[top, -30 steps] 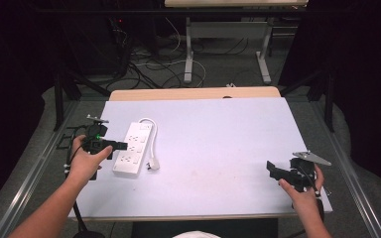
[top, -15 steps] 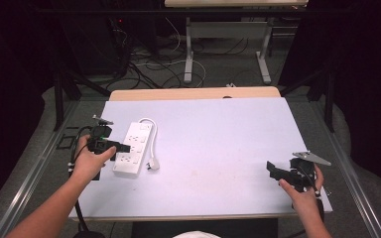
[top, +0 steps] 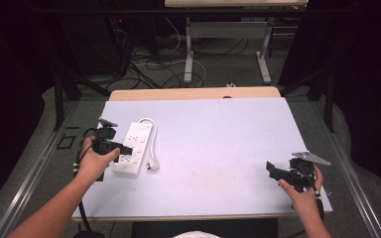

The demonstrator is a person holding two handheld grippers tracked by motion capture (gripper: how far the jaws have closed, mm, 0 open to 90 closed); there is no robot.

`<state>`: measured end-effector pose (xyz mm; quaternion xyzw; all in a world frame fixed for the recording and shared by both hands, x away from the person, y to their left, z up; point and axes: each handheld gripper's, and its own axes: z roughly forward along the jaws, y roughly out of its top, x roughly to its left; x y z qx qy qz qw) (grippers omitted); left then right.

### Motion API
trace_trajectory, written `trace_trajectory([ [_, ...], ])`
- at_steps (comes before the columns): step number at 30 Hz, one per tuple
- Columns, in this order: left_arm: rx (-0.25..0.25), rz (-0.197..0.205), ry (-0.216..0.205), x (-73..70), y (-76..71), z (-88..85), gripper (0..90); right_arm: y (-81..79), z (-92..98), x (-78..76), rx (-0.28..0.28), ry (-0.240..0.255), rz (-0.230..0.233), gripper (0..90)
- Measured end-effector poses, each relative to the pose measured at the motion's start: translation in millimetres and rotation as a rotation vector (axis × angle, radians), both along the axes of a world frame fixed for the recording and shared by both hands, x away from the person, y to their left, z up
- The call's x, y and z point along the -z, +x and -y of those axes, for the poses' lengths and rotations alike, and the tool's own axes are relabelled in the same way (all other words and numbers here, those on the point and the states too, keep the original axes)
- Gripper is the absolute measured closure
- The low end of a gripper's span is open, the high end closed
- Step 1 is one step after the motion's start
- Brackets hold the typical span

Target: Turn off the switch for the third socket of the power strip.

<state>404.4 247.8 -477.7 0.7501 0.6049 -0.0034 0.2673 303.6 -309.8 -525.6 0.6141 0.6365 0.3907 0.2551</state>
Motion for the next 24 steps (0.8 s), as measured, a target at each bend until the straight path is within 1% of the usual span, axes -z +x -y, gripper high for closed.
trace_trajectory([
  [1, 0.001, -0.007, 0.002, 0.6, 0.6, 0.0, 73.4, 0.9, -0.9, 1.4, 0.007, 0.003, 0.014, 7.6],
  [2, -0.005, -0.007, 0.002, 2.0, 1.0, 0.3, 73.4, 0.9, -0.9, 1.4, 0.007, 0.003, 0.014, 7.6],
  [3, -0.009, -0.010, 0.005, 2.8, 1.5, 0.5, 73.7, 1.0, -1.0, 1.4, 0.007, 0.002, 0.013, 7.6],
  [4, -0.007, -0.011, 0.002, 4.0, 2.1, 0.3, 74.1, 0.0, 0.0, 0.0, -0.006, 0.001, -0.009, 7.6],
  [5, -0.011, -0.014, 0.002, 5.3, 2.6, 0.4, 74.4, 0.4, -0.4, 0.4, 0.001, 0.001, -0.002, 7.6],
  [7, -0.017, -0.028, 0.004, 7.2, 3.7, 0.2, 75.2, 0.1, -0.2, 0.0, -0.003, 0.000, -0.005, 7.6],
  [8, -0.014, -0.033, 0.004, 8.2, 4.5, -0.3, 76.2, 0.2, -0.2, 0.2, -0.003, -0.001, -0.001, 7.6],
  [9, -0.019, -0.036, 0.005, 9.5, 5.0, 0.0, 76.7, 1.0, -1.1, 1.3, 0.007, 0.003, 0.013, 7.7],
  [10, -0.024, -0.035, 0.003, 11.0, 5.4, 0.3, 77.0, 0.2, -0.3, 0.3, -0.002, 0.001, -0.004, 7.7],
  [12, -0.025, -0.048, 0.003, 12.6, 6.3, 0.6, 77.2, 0.4, -0.5, 0.5, 0.001, 0.001, -0.003, 7.6],
  [13, -0.025, -0.053, 0.005, 14.4, 6.7, 1.2, 77.9, 0.4, -0.5, 0.2, -0.005, 0.002, -0.011, 7.6],
  [16, -0.023, -0.058, 0.006, 15.7, 7.0, 1.7, 79.0, 0.4, -0.6, 0.4, -0.007, -0.001, -0.013, 7.7],
  [17, -0.022, -0.065, 0.009, 16.0, 6.9, 2.0, 79.0, 0.4, -0.6, 0.4, -0.007, -0.001, -0.013, 7.7],
  [18, -0.024, -0.066, 0.008, 16.8, 6.8, 2.7, 79.6, 0.1, -0.5, 0.0, -0.006, -0.004, -0.021, 7.7],
  [19, -0.027, -0.069, 0.009, 17.3, 6.6, 3.3, 80.0, 0.7, -0.3, 0.8, -0.008, -0.003, -0.011, 7.8],
  [20, -0.030, -0.070, 0.006, 17.9, 6.4, 3.9, 81.0, 0.5, -0.5, 0.8, -0.007, 0.001, -0.014, 7.8],
  [21, -0.011, -0.084, 0.011, 17.2, 6.7, 2.9, 81.0, 0.5, -0.5, 0.8, -0.007, 0.001, -0.014, 7.8],
  [22, -0.018, -0.079, 0.009, 18.1, 6.3, 3.8, 81.1, 0.2, -0.2, 0.3, -0.007, -0.003, -0.022, 7.8],
  [24, -0.016, -0.083, 0.012, 18.8, 5.9, 4.6, 81.6, 0.5, -0.7, 0.7, -0.007, 0.003, -0.015, 7.9],
])
